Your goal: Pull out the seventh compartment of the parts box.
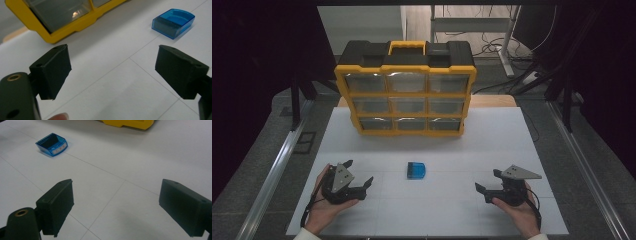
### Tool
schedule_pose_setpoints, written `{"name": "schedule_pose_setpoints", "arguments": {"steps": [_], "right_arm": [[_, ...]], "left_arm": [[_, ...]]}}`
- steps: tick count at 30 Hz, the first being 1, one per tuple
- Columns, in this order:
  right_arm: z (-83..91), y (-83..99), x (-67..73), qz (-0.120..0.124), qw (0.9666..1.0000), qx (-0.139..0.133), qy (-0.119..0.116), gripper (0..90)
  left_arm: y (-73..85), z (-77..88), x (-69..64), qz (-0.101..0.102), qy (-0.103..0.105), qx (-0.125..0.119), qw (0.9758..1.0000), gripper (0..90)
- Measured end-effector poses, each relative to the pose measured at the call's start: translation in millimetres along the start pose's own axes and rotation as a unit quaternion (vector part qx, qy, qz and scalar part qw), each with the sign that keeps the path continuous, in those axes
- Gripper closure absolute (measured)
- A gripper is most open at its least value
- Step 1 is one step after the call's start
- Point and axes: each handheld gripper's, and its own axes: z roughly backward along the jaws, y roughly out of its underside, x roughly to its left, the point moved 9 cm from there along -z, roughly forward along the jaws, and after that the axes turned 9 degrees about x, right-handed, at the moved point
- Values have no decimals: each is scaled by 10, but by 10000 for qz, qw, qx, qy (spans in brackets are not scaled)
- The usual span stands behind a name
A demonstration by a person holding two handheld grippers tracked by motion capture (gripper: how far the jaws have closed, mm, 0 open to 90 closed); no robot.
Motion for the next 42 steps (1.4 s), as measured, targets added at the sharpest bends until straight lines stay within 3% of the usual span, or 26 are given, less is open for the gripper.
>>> {"name": "schedule_pose_setpoints", "arguments": {"steps": [1,2,5,7,13,18,23,27,28,29,30,35,36,42], "right_arm": [[3,2,-6,-2,10000,-2,4,128],[4,3,-14,-5,10000,-5,17,128],[-2,3,-19,-14,10000,6,2,128],[-19,3,-24,-18,10000,25,8,128],[-29,5,-17,-19,10000,55,-14,128],[-42,2,-11,4,10000,73,-16,128],[-46,6,-14,22,10000,92,1,128],[-51,12,-15,33,9999,119,3,128],[-56,16,-12,45,9999,131,1,127],[-56,16,-12,45,9999,131,1,127],[-59,20,-10,51,9999,146,3,127],[-64,22,-8,59,9999,158,7,127],[-67,23,-6,62,9998,165,6,126],[-76,27,-8,75,9998,193,12,125]], "left_arm": [[0,0,0,0,0,0,10000,132],[-2,-6,3,-155,-99,-17,9998,131],[-1,-12,1,-259,-171,-42,9995,126],[1,-18,4,-444,-296,-59,9986,122],[11,-19,16,-679,-505,-40,9964,118],[19,-14,36,-970,-762,-49,9924,114],[18,-24,58,-1066,-910,-85,9901,116],[21,-35,72,-1266,-1080,-64,9860,117],[24,-38,77,-1393,-1166,-34,9834,117],[24,-38,77,-1393,-1166,-34,9834,117],[26,-40,82,-1539,-1293,1,9796,116],[17,-40,82,-1645,-1377,-7,9767,118],[17,-39,85,-1724,-1438,6,9745,120],[13,-43,92,-1855,-1536,23,9706,122]]}}
